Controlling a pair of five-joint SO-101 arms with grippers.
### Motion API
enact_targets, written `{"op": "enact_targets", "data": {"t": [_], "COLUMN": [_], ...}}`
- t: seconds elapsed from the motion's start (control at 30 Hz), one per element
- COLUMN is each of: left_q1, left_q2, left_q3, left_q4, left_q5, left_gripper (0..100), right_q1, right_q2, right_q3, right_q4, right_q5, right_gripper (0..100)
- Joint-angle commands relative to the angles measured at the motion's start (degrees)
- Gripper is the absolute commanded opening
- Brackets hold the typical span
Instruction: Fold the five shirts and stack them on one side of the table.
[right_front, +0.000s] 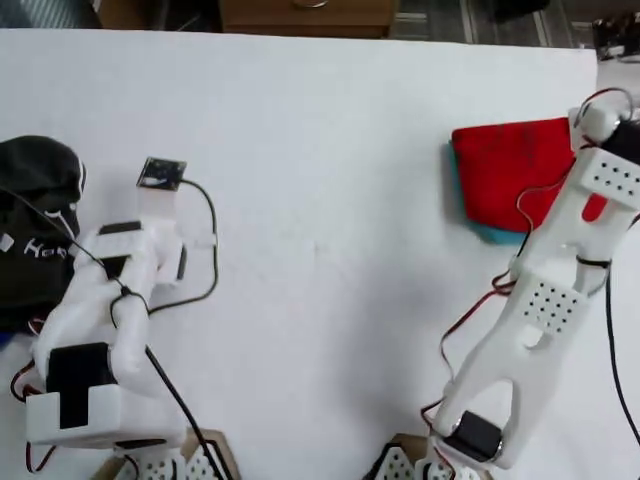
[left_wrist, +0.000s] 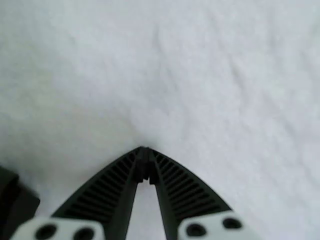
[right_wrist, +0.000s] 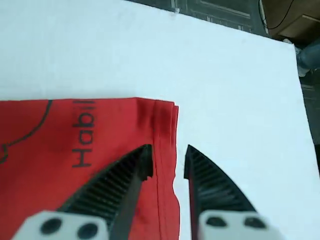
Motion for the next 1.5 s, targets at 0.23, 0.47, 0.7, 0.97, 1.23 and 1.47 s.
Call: {"op": "enact_targets", "data": {"t": [0.23,0.47,0.7,0.97,1.23,1.47], "left_q1": [0.8,0.8,0.8,0.9,0.9,0.9], "left_q2": [-0.7,-0.7,-0.7,-0.7,-0.7,-0.7], "left_q3": [-0.2,-0.2,-0.2,-0.2,-0.2,-0.2], "left_q4": [-2.2,-2.2,-2.2,-2.2,-2.2,-2.2], "left_q5": [-0.2,-0.2,-0.3,-0.3,-0.3,-0.3], "left_gripper": [3,3,3,3,3,3], "right_q1": [0.7,3.5,6.4,-1.9,-16.6,-24.4], "right_q2": [-24.1,-41.0,-60.8,-82.2,-96.0,-107.2], "right_q3": [-1.3,-1.0,21.1,69.3,116.1,151.6], "right_q4": [16.5,16.7,16.7,16.0,-4.1,-28.1], "right_q5": [-0.2,-0.4,-0.4,-0.6,-7.7,-8.3], "right_gripper": [11.1,11.1,10.9,11.1,11.2,11.2]}}
